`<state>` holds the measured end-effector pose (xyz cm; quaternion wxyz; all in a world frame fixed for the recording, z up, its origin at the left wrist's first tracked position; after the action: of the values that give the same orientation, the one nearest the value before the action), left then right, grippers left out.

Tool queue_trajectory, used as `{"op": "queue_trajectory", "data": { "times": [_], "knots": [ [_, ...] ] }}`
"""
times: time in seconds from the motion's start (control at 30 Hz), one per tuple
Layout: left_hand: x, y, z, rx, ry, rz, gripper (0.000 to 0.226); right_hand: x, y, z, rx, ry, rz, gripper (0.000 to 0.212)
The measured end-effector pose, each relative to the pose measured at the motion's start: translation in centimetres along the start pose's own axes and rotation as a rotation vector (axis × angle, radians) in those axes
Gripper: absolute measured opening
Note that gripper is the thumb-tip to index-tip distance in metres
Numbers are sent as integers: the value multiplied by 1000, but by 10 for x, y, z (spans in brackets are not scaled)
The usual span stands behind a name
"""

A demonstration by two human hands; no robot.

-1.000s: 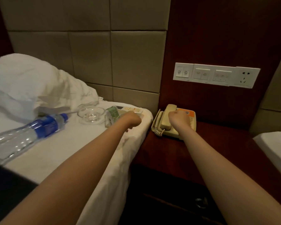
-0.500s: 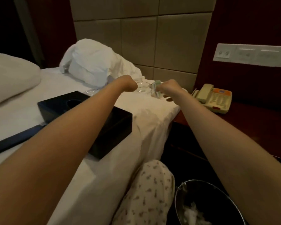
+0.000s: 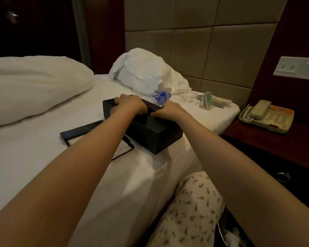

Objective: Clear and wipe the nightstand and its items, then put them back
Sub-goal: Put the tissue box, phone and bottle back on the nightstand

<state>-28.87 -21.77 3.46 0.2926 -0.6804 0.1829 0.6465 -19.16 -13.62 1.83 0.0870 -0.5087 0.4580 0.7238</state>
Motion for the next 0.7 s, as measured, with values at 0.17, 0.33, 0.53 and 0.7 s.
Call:
{"op": "queue_trajectory", "data": {
  "times": [0.17,0.33,0.53,0.7],
  "knots": [
    [2,-5,-2,24,-49,-66,61,-3,-8,-9,51,-177,5,49],
    [-20,-18,-12,105,-68,11,59,-30,-9,-16,19,-183,-46,51],
    [-37,-66,-32,231,-87,4,55,-80,-36,-31,83,-278,-92,47],
    [-27,-130,-49,418,-70,-10,45,-115,-75,-56,203,-395,-141,37]
  ]
}}
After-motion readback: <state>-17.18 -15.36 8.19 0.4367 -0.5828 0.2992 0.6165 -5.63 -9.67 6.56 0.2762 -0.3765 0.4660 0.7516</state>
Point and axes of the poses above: each hand's wrist, its own z-axis towards the middle knuckle, its own x-axis out of the palm, y = z × x, the point moved 2 cm from there along z, towards the middle knuckle, and after that the axes turned 3 degrees about z, right-handed, at the moved point
